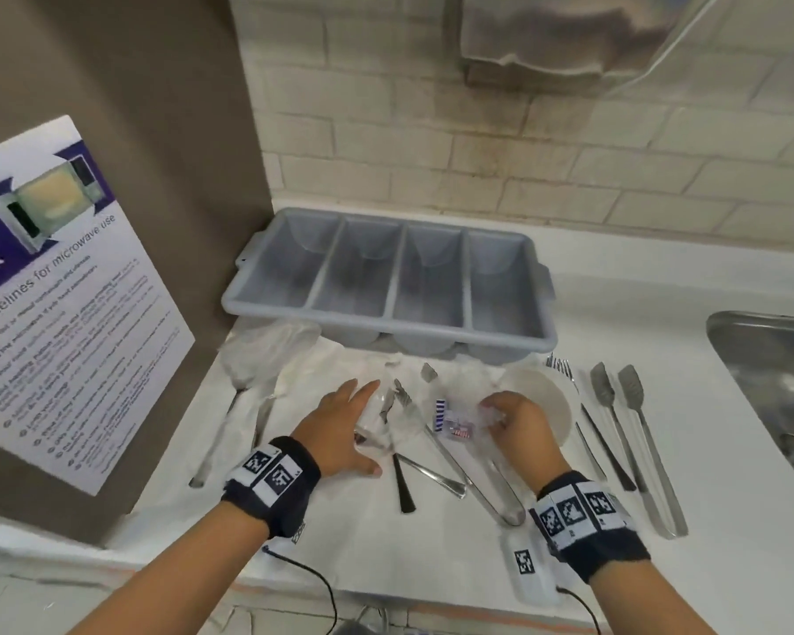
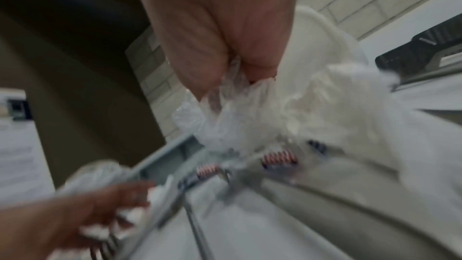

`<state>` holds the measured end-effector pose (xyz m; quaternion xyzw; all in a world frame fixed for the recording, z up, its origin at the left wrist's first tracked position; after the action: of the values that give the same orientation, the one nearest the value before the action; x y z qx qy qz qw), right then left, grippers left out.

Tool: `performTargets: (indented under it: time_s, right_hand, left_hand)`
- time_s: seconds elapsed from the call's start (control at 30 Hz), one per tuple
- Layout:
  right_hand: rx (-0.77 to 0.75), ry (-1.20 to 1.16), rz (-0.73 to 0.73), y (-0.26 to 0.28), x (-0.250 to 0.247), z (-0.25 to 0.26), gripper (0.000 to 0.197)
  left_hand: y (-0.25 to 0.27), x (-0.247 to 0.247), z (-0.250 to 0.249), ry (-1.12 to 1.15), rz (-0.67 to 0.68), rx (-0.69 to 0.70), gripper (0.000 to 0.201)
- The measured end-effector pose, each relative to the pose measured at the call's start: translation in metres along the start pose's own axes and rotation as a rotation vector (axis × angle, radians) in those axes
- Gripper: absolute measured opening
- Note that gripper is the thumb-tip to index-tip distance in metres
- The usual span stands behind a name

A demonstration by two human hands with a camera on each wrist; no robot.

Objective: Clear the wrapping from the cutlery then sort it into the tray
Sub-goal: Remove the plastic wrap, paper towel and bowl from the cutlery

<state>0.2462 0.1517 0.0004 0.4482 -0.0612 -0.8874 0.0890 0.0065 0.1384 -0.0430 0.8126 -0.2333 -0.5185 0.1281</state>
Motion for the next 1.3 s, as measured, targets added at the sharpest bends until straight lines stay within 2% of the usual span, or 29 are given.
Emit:
performTargets:
  time_s: [0.1, 0.23, 0.33, 0.4, 0.47, 0.57, 0.7, 0.8, 0.9, 0.97, 1.1, 1.2, 1.3]
  right_hand:
    - [0.038, -0.249, -0.120, 0.014, -0.029, 0.000, 0.026]
    - [0.019, -0.536, -0.283, 0.047, -0.075, 0.002, 0.030]
    - [-0.013, -0.711, -0.359, 0.067, -0.088, -0.002, 0.034]
    - [-0.038, -0.689, -0.328, 0.073, -0.086, -0.002, 0.038]
    - [-0.061, -0.598, -0.220, 0.072, -0.073, 0.002, 0.044]
    - [-0.060, -0.293, -0.045, 0.054, -0.039, 0.009, 0.052]
    - [-0.114, 0.017, 0.079, 0.015, -0.002, 0.020, 0.032]
    - [-0.068, 0.144, 0.227, -0.009, 0.020, 0.013, 0.037]
    - [-0.048, 0.225, 0.318, -0.029, 0.037, 0.003, 0.040]
    - [-0.012, 0.257, 0.365, -0.036, 0.043, -0.003, 0.033]
    - [0.030, 0.238, 0.324, -0.040, 0.036, -0.003, 0.025]
    - [0.055, 0.171, 0.238, -0.040, 0.028, -0.004, 0.029]
    - [0.131, 0.033, 0.211, -0.039, 0.024, -0.009, 0.042]
  left_hand:
    - [-0.007, 0.002, 0.006, -0.012, 0.020, 0.017, 0.106]
    - [-0.011, -0.010, 0.009, 0.027, -0.085, 0.053, 0.075]
    - [-0.013, -0.017, 0.018, 0.084, -0.124, 0.017, 0.053]
    - [-0.016, -0.020, 0.025, 0.108, -0.128, -0.011, 0.038]
    - [-0.017, -0.023, 0.030, 0.092, -0.130, -0.038, 0.026]
    - [-0.017, -0.031, 0.029, 0.055, -0.190, -0.009, 0.016]
    - [-0.019, -0.032, 0.029, 0.076, -0.163, -0.033, 0.018]
    - [-0.021, -0.035, 0.031, 0.152, -0.185, -0.055, 0.015]
    - [-0.019, -0.045, 0.039, 0.353, -0.259, -0.076, 0.005]
    - [-0.013, -0.056, 0.044, 0.496, -0.349, -0.059, 0.026]
    - [0.003, -0.083, 0.055, 0.652, -0.513, 0.025, 0.052]
    - [0.012, -0.100, 0.065, 0.737, -0.579, 0.098, 0.049]
    - [0.018, -0.104, 0.066, 0.833, -0.527, 0.157, 0.047]
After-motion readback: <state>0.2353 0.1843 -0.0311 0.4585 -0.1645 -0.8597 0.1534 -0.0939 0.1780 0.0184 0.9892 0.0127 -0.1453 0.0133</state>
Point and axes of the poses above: each hand's wrist, its own y-axis away from the middle knuckle, its own x-axis out of the palm, z = x × y, the point moved 8 cm from there along -y, towards the middle knuckle, and after that the axes turned 8 degrees about z, right-handed, at the moved point
